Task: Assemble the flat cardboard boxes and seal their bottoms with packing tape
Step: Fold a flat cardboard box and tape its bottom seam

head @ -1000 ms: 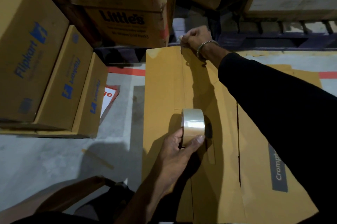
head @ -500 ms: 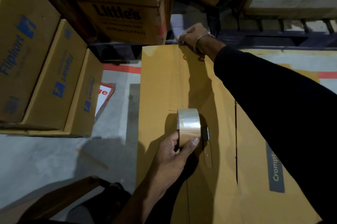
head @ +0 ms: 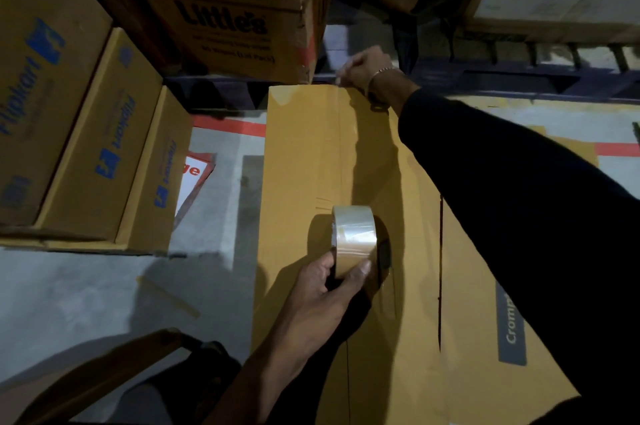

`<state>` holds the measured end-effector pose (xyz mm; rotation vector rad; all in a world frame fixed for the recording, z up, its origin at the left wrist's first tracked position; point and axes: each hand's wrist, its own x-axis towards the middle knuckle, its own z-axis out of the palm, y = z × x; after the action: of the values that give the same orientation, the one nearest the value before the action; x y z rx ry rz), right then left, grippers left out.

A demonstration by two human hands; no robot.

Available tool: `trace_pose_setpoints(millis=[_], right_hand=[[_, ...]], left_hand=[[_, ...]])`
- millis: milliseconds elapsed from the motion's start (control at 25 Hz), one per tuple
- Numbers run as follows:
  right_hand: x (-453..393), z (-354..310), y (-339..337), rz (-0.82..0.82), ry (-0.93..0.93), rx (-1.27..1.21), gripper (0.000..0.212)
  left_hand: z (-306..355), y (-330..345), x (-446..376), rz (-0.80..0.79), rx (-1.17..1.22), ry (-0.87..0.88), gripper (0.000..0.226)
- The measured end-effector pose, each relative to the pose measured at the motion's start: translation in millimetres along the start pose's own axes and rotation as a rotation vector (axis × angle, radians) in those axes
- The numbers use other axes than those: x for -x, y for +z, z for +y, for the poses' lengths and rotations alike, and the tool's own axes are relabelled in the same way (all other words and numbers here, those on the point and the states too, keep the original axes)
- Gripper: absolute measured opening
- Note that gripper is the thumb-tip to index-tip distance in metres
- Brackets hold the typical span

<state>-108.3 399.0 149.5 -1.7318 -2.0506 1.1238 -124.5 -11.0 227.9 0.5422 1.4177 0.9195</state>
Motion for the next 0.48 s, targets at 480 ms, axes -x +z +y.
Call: trace_pose_setpoints(millis=[480], right_hand=[[89, 37, 7, -0.006, -0.342, 0.369, 0.102]], left_hand=[[3, 7, 7, 0.025, -0.055, 0.087, 0.022]])
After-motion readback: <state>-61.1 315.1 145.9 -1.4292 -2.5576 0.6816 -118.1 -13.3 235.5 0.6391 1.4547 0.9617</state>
